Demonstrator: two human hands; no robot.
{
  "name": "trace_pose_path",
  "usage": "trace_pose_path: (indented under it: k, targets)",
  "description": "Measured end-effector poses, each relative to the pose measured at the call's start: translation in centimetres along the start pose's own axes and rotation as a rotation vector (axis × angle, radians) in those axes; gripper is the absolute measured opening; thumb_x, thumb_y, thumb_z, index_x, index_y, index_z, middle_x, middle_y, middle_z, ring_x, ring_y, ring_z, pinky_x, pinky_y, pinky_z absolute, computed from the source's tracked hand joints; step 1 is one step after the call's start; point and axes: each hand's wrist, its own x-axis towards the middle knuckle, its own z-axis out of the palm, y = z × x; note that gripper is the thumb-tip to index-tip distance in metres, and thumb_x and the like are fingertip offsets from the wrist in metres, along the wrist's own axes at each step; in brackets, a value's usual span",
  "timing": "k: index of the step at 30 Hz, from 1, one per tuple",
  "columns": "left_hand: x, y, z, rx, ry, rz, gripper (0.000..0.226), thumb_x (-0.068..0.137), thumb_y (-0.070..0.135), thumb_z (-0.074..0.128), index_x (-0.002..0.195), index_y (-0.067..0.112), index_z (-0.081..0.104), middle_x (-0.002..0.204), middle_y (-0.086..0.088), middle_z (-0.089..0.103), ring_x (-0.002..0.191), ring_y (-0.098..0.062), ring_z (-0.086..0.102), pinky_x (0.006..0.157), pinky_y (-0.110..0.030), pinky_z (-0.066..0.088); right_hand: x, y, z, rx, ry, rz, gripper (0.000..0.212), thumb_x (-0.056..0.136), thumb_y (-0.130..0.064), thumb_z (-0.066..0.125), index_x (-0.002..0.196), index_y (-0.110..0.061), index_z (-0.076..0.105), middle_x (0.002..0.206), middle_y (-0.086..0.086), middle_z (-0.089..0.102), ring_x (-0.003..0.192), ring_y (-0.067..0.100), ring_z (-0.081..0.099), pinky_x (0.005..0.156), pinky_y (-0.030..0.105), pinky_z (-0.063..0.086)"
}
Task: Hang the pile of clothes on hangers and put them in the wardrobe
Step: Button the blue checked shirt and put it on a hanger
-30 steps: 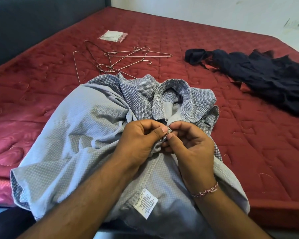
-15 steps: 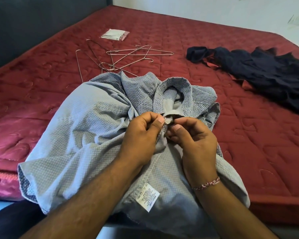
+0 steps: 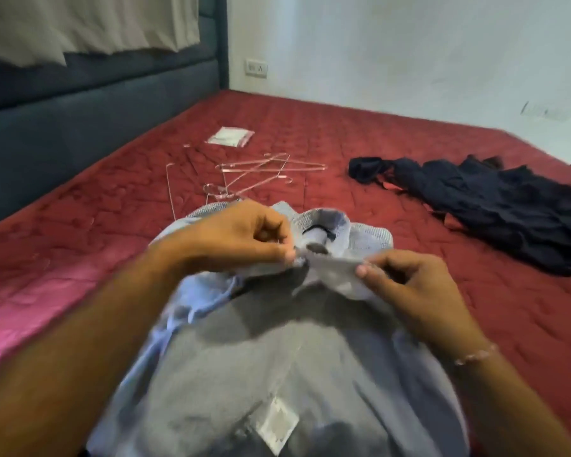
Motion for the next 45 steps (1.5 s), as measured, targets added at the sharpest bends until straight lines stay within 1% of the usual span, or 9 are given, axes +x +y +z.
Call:
trace_pose_path:
  k: [3,6,11,14,20,24,31,36,45]
  targets:
    - [2.4,1.8,-6.5,0.166,-0.445,-0.191,0.010,0.093,0.026,0.073,0.090,0.016,0.075,0.078,-0.006,0.064,0.074,-0.021,0.054,0.069,-0.039,0.043,4.0,-2.2,-5.7,-0.028,-0.385,0.152,0.017,0.089,-0.016,0.075,0.078,-0.003,0.075,0.070,-0.001,0.064,0.066,0.009,0.052,0.059,0.019,0.043]
    - [7.0,4.5,-10.8,0.390,-0.441,-0.297,0.012,0.094,0.024,0.074,0.083,0.020,0.075,0.073,0.000,0.062,0.074,-0.022,0.053,0.069,-0.039,0.044,9.9,-4.2,-9.1,-0.309,-0.423,0.098,0.016,0.093,-0.018,0.076,0.079,-0.010,0.077,0.071,-0.006,0.068,0.068,0.005,0.057,0.066,0.024,0.048]
    - [13.4,11.3,-13.4,0.832,0.678,-0.095,0.015,0.090,0.044,0.076,0.093,0.029,0.075,0.088,0.012,0.070,0.085,-0.015,0.066,0.074,-0.031,0.052,19.3,-9.0,-12.5,-0.809,0.390,-0.195,0.011,0.091,-0.033,0.074,0.086,-0.023,0.076,0.086,0.001,0.077,0.083,0.027,0.071,0.074,0.039,0.056]
    - [13.7,14.7,-12.1,0.834,0.959,0.048,0.026,0.090,0.055,0.073,0.094,0.029,0.073,0.088,0.009,0.071,0.083,-0.015,0.064,0.072,-0.031,0.047,19.3,-11.7,-12.2,-0.848,0.687,-0.308,0.011,0.094,-0.033,0.071,0.093,-0.022,0.073,0.090,0.004,0.075,0.082,0.035,0.069,0.070,0.040,0.056]
    - [7.1,10.8,-4.4,0.298,0.778,0.016,0.018,0.081,0.037,0.087,0.072,0.026,0.078,0.067,0.012,0.072,0.065,-0.003,0.067,0.061,-0.027,0.056,11.0,-7.4,-4.4,-0.370,0.372,-0.029,0.015,0.086,-0.031,0.078,0.074,-0.023,0.074,0.066,-0.010,0.071,0.059,0.001,0.064,0.058,0.019,0.050]
    - [1.3,3.2,4.1,0.017,0.615,-0.141,0.006,0.088,0.016,0.081,0.084,0.019,0.081,0.077,0.007,0.078,0.073,-0.003,0.071,0.072,-0.028,0.057,2.8,-1.6,3.6,0.189,0.133,0.192,0.017,0.091,-0.014,0.076,0.076,-0.007,0.072,0.065,-0.002,0.069,0.058,0.008,0.057,0.057,0.025,0.046]
    - [-2.6,-0.4,11.9,-0.414,0.797,-0.200,0.011,0.088,0.018,0.080,0.081,0.010,0.078,0.069,0.000,0.075,0.058,-0.005,0.060,0.058,-0.023,0.049,-2.6,1.0,8.7,0.691,0.232,0.237,0.012,0.087,-0.010,0.075,0.083,-0.001,0.068,0.057,0.001,0.055,0.045,0.010,0.044,0.045,0.023,0.039]
    - [-2.9,-1.0,13.8,-0.447,0.839,-0.187,0.005,0.088,0.017,0.080,0.083,0.016,0.080,0.081,-0.001,0.078,0.079,-0.021,0.075,0.076,-0.035,0.060,-3.4,2.2,9.2,0.728,0.310,0.207,0.009,0.077,-0.012,0.077,0.084,-0.009,0.072,0.066,0.008,0.061,0.050,0.015,0.051,0.048,0.025,0.045]
    - [-3.2,-1.4,15.4,-0.244,0.974,-0.083,0.013,0.085,0.012,0.084,0.076,0.019,0.077,0.087,0.006,0.070,0.088,-0.014,0.070,0.074,-0.020,0.054,-4.2,1.9,9.7,0.522,0.278,0.095,0.014,0.084,0.011,0.073,0.086,-0.002,0.068,0.069,0.000,0.069,0.054,0.008,0.062,0.052,0.021,0.053]
